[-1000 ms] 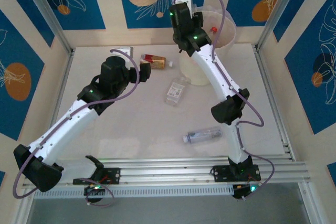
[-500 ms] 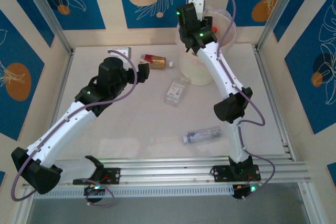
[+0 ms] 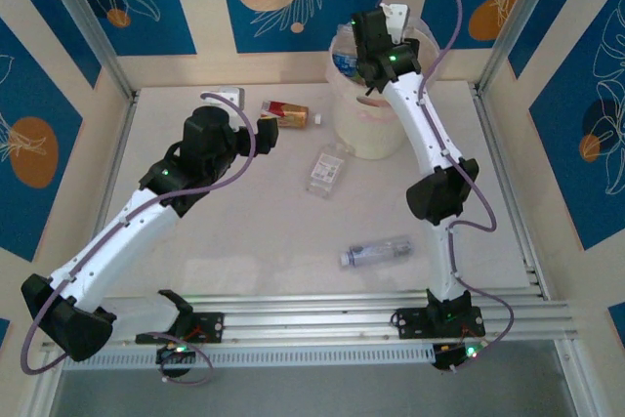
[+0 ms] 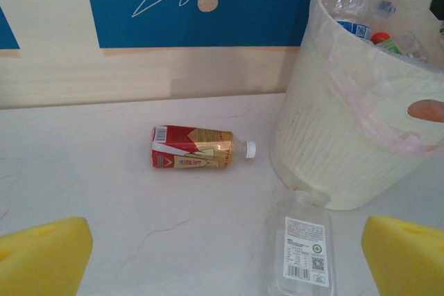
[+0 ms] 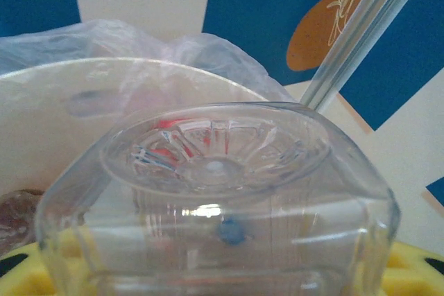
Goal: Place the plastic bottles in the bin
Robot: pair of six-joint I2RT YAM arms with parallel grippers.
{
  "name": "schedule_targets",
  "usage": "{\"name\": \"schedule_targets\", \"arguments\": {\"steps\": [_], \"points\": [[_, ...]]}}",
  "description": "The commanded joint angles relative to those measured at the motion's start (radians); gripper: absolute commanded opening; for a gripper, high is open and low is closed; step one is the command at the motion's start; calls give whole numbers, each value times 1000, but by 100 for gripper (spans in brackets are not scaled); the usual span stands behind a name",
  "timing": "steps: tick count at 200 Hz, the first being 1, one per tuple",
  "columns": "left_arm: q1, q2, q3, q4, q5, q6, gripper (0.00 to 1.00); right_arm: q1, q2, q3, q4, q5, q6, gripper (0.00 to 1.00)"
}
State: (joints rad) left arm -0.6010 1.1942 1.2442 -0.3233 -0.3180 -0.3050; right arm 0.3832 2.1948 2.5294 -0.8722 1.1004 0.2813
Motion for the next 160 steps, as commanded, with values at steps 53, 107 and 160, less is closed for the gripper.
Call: {"name": "schedule_targets", "arguments": {"steps": [53,107,160], "points": [[14,7,1,-17,9,15,100,-39,-1,-11,-13,-37,18,94],[14,26,12,-28,24,15,100,-33,-24,0,-20,-72,-18,100],[14,66,22,-26,92,27,99,5,-66,14,-67,-151,-48,99]]}}
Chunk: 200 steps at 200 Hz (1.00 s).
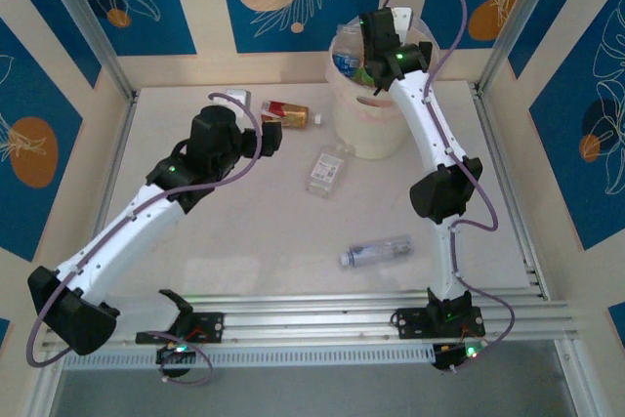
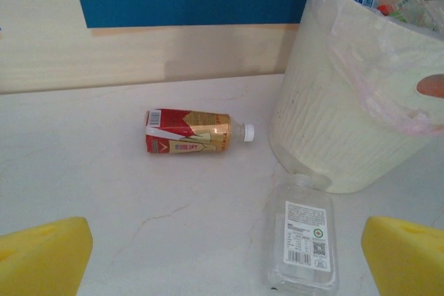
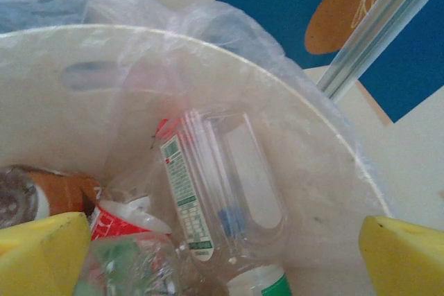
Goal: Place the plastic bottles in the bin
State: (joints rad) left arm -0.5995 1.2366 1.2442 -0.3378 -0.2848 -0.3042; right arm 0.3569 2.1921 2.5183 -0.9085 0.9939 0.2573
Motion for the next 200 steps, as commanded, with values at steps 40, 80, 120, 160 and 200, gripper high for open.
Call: {"name": "schedule_targets", "arguments": {"steps": [40,80,120,160,200], "points": [[9,83,7,-12,134,3,99,93,-147,-37,-59,-78,-13,99],[-19,184,-18,-1,179,-20,99,146,-279,-167,-38,-123,12,99],[-33,296,-8,9,188,-30,100,178,-417,-317,-16,-151,37,99],[-32,398,51,-7,182,-41,100,194,-577,-510,11,-159,86,99],[12,528,201,-87,144,-71,99,197,-723,-705,35,-171,145,99]]}}
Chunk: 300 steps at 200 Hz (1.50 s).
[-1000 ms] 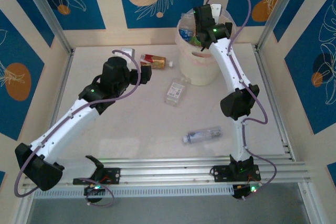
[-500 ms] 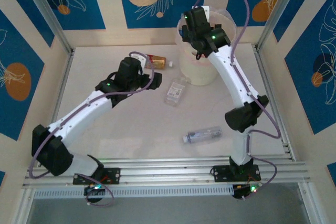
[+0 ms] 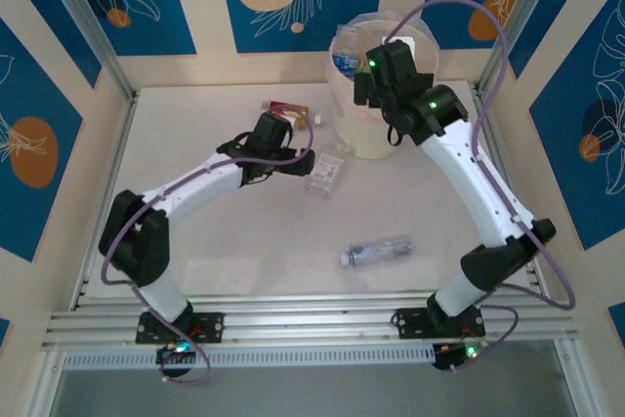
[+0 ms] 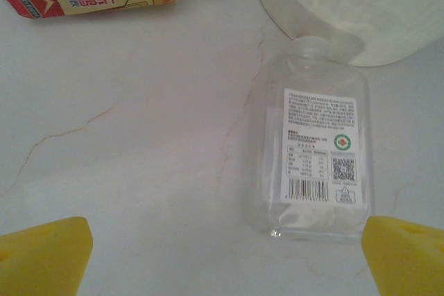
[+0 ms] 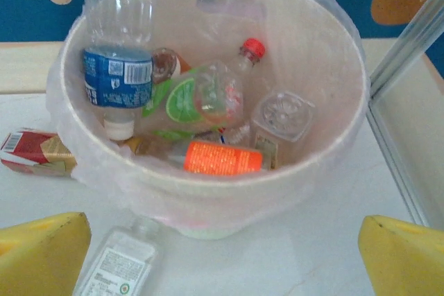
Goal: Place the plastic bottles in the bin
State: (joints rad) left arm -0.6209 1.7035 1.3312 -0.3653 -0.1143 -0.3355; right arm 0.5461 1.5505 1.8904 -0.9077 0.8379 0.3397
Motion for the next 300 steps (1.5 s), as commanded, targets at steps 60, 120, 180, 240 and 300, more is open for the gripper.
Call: {"name": "schedule_targets", "arguments": {"steps": [60,120,180,240,300], "points": [[182,326,466,-230,-39,-388,99,33,-213,-275,58,-46,122,99],[218,590,819,-298,-55,-671,100,76,-232,-353,63,-90,142,99],[219,719,948,-329,-123,-848,100,109,-208,-367,58,-98,138,99],[218,839,1100,-311,-145,-885,99,134,-230,-376,42,-96,133,99],[219,910,1140,-316,-181,-917,99,155,-248,-388,29,-92,149,99]]}}
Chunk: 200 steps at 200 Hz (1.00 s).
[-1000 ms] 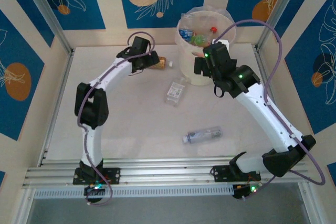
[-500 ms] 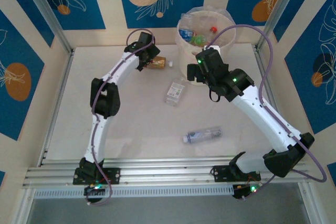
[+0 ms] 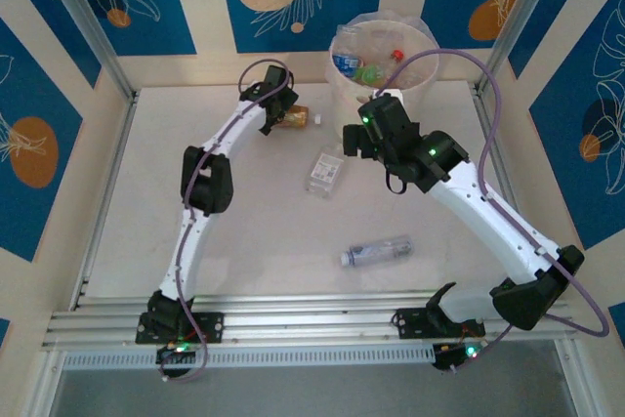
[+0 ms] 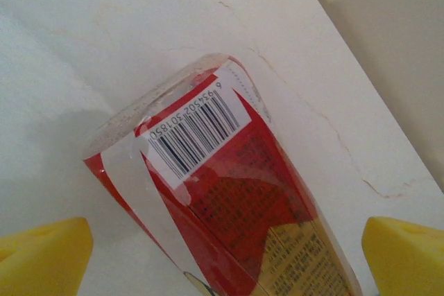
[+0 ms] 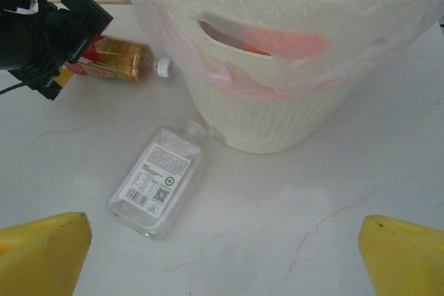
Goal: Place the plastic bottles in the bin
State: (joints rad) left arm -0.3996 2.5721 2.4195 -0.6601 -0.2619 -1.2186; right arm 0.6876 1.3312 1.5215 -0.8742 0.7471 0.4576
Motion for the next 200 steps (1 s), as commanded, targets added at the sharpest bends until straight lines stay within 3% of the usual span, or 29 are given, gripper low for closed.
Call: {"name": "schedule_targets", "arguments": {"steps": [1,108,150,185,200], "points": [[-2,42,53,-23,-34,-34,99,14,-29,-20,-5,-1,31,99],[-2,92,124,-135,-80,24,99,51,-16,-23,10,44,24,99],[-4,96,125,-145,-62,43,83,51,-16,-29,15,47,28,99],[-4,84,125,-148,-72,71,83,53,-17,-28,15,55,30,99],[-2,77,125,-158,-77,90,77,53,-17,-28,15,59,32,99]]}}
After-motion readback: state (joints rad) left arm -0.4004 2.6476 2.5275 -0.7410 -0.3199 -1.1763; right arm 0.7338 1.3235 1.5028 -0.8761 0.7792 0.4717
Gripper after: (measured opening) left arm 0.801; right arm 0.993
